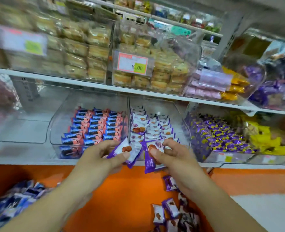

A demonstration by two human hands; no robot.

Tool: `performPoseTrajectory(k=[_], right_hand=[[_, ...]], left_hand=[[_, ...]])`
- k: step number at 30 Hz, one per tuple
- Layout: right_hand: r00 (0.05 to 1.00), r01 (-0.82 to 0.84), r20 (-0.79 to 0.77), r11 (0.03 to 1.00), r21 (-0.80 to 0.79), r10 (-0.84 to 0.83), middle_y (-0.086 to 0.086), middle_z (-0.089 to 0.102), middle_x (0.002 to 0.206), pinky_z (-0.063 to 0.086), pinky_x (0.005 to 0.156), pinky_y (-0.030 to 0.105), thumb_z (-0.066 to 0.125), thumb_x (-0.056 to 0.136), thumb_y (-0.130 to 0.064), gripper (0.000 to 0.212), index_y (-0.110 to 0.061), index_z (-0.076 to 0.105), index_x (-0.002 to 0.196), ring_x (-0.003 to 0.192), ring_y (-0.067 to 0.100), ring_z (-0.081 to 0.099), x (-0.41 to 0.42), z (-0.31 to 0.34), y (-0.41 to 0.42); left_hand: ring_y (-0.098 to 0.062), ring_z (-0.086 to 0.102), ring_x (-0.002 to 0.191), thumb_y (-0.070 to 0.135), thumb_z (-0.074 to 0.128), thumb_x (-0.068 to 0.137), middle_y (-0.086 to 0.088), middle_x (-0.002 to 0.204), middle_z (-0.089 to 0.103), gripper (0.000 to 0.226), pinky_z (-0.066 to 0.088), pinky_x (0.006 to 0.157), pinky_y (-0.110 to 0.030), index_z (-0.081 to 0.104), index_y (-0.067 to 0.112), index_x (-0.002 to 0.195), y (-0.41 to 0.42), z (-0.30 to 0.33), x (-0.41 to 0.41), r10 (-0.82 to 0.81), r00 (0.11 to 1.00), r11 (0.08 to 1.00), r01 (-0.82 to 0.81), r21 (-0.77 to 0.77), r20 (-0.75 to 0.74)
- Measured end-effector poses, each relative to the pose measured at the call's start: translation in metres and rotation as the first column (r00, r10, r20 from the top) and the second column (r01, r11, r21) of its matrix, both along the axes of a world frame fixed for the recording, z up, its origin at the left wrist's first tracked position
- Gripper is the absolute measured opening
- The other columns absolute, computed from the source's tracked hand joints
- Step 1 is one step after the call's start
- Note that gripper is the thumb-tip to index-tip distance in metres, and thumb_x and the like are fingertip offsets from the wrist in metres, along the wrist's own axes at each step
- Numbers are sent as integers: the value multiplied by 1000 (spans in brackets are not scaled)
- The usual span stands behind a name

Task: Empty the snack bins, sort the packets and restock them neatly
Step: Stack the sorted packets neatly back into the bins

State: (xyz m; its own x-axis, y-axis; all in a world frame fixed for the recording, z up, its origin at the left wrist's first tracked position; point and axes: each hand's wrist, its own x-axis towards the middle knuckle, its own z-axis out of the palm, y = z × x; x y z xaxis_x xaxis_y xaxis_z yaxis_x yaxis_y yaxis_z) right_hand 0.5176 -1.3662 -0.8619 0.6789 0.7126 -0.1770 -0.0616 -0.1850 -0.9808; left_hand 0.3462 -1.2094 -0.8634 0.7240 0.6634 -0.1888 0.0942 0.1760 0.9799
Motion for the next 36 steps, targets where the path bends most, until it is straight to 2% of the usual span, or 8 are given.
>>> performPoseTrajectory(k=[8, 12, 14, 17, 19, 24, 32, 36], right_hand=[[996, 81, -29, 995, 52, -80, 7, 68, 136, 52, 106, 56, 95, 62, -63, 100, -27, 55, 146, 119, 26, 70, -2, -1, 21], [1000, -17, -21, 998, 68, 18, -4, 80, 105, 56, 101, 48, 83, 88, -33, 17, -40, 74, 100, 105, 17, 75, -5, 5, 25], [996, -85, -23, 992, 93, 87, -10, 80, 98, 57, 101, 52, 74, 95, -23, 22, -41, 79, 85, 101, 17, 77, -6, 10, 27], [995, -74, -64, 989, 126, 82, 14, 77, 109, 53, 103, 63, 72, 98, -18, 11, -10, 75, 106, 109, 34, 73, 8, 4, 24], [998, -9, -59, 993, 114, 16, 18, 76, 110, 59, 92, 50, 71, 97, -9, 21, 1, 67, 115, 103, 31, 75, 16, 5, 21], [992, 64, 99, 990, 128, -77, 12, 78, 113, 55, 99, 54, 90, 75, -24, 49, -22, 68, 119, 101, 31, 77, 23, 17, 8], [894, -110, 434, 993, -30, 112, -11, 77, 115, 57, 91, 26, 80, 91, -15, 32, -34, 77, 117, 109, 5, 70, 1, 19, 11], [819, -132, 551, 986, -97, 164, -20, 68, 121, 49, 97, 20, 80, 92, -28, 30, -48, 76, 114, 118, 0, 62, -3, 18, 12]], left_hand=[[-24, 75, 107, 16, 62, 99, -12, 110, 78, 23, 62, 88, -32, 78, 10, 113, 0, 11, 10, -81, 973, 957, 136, -255, 216], [-25, 76, 102, 10, 77, 87, -11, 108, 78, 32, 63, 88, -37, 74, 19, 117, 7, 4, 14, -93, 987, 975, 117, -188, 133], [-31, 77, 97, 16, 83, 81, -14, 108, 78, 40, 61, 90, -42, 72, 22, 119, 12, 1, 17, -98, 992, 979, 111, -172, 83], [-39, 75, 95, 16, 86, 77, -12, 104, 78, 41, 60, 90, -46, 73, 21, 116, 16, 3, 19, -101, 994, 983, 107, -148, 50], [-27, 76, 89, 13, 86, 79, -7, 103, 79, 34, 62, 84, -42, 75, 19, 112, 17, 5, 18, -118, 993, 988, 120, -99, 27], [-18, 76, 78, 9, 82, 86, -2, 96, 80, 26, 61, 72, -26, 76, 21, 108, 16, 5, 13, -88, 996, 994, 90, 66, -35], [-19, 74, 109, -8, 62, 97, -2, 113, 79, 39, 59, 98, -35, 69, 17, 125, 11, 8, 9, -261, 965, 965, 261, 33, -14], [-14, 69, 118, 15, 80, 90, 3, 119, 77, 40, 47, 110, -44, 70, 28, 127, 11, 6, 9, -310, 950, 949, 311, 51, -40]])
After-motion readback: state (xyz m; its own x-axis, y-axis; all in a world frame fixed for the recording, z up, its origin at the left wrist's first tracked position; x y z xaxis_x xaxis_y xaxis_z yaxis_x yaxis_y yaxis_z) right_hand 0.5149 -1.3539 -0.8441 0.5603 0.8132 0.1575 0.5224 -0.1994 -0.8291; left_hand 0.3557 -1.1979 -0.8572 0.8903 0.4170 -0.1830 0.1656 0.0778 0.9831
